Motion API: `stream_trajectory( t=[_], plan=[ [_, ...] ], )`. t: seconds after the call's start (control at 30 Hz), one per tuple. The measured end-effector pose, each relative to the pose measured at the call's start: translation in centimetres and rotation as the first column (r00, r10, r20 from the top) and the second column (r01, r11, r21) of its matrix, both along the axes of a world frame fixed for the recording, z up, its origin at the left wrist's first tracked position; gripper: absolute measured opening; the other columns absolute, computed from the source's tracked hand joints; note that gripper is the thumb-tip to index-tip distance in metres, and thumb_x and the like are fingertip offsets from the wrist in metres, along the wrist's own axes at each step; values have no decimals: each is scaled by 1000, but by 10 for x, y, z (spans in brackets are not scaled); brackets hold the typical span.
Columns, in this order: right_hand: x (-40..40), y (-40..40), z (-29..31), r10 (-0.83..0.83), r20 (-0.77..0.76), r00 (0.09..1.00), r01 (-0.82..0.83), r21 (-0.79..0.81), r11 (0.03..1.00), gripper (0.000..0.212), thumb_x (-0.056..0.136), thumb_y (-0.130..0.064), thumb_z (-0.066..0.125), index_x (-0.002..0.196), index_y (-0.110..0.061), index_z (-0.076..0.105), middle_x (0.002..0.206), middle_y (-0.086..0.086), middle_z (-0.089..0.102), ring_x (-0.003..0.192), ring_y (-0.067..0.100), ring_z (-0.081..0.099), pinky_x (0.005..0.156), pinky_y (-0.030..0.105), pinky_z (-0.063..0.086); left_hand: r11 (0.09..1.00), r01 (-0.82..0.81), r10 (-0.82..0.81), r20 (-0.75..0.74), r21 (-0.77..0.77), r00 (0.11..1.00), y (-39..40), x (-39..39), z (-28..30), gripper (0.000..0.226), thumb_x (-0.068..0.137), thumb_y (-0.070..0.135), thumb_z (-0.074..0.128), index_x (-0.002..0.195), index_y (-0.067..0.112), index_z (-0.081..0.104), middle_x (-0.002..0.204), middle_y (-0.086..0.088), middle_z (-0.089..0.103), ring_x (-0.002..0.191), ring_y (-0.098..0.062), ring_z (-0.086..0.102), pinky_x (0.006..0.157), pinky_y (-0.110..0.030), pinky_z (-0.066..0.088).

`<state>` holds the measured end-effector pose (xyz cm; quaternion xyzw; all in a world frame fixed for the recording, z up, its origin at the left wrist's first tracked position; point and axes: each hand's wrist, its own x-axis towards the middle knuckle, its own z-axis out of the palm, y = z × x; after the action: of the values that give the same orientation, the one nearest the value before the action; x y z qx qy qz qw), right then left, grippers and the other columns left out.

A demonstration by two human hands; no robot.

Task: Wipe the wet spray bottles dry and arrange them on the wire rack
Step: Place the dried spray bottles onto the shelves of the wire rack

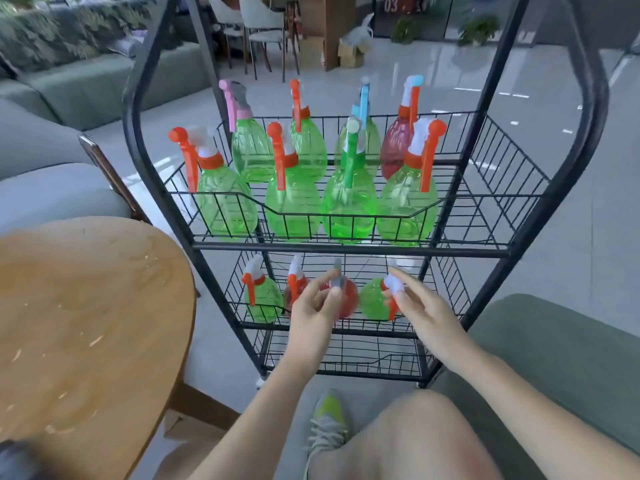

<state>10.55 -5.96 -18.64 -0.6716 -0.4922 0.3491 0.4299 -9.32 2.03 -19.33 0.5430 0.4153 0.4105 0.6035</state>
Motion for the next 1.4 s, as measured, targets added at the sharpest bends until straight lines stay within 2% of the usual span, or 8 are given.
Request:
stream_trajectory(
  t=[0.07,0.23,0.57,0.7,0.83,1.13,1.27,1.4],
  plan=[
    [4,18,-4,-15,6,1000,15,-52,999,49,105,-51,47,153,-45,41,135,-21,60,118,-21,52,107,16,39,1000,19,-20,-75,-15,997,17,9,-8,36,104,36,66,140,30,68,99,1,82,94,-8,74,91,-25,58],
    [15,45,-27,-77,-106,991,63,-131,989,80,68,-99,48,137,-58,46,137,-6,66,123,16,64,110,50,48,994,56,-69,-134,-96,989,38,24,-17,32,111,29,56,142,31,65,65,11,65,82,-17,62,84,-33,52],
    [4,41,-27,-144,-124,982,126,-143,982,91,69,-95,53,144,-43,51,120,-15,73,111,10,70,105,49,52,999,24,-32,-229,-35,973,42,23,-24,32,109,38,60,141,37,64,90,-3,79,88,-26,75,88,-43,60],
    [4,40,-26,-162,-140,977,140,-159,977,94,67,-95,58,143,-40,53,120,-11,74,111,11,71,104,48,54,998,47,-32,-333,35,942,37,20,-18,41,107,39,63,147,36,60,90,-7,75,74,-12,63,71,-15,49],
    [3,39,-18,-190,-166,968,165,-157,974,60,90,-67,61,138,-30,59,113,-6,76,100,13,75,96,45,59,994,67,-30,-388,81,921,34,14,-13,48,105,38,66,151,40,55,70,13,60,57,5,54,62,-8,42],
    [-6,7,0,-258,80,963,268,-156,951,43,94,-72,44,123,-42,56,112,-11,71,105,9,68,101,46,54,996,81,-53,-494,34,868,17,-13,0,75,101,44,71,164,31,34,139,-1,69,122,-14,63,101,-22,42],
    [-41,-14,26,-273,112,955,284,-89,955,35,95,-69,46,113,-42,60,100,-9,74,96,9,70,96,45,56,998,44,-16,-472,48,882,-15,-48,23,70,99,46,73,160,30,40,136,4,66,125,-17,65,106,-32,51],
    [-116,-20,55,-98,117,988,101,-15,995,38,94,-64,49,117,-37,64,95,-9,74,89,7,71,87,34,56,984,-15,93,-438,178,894,-61,-110,72,57,101,44,70,153,35,47,125,20,62,119,-5,64,95,-20,51]
  ],
)
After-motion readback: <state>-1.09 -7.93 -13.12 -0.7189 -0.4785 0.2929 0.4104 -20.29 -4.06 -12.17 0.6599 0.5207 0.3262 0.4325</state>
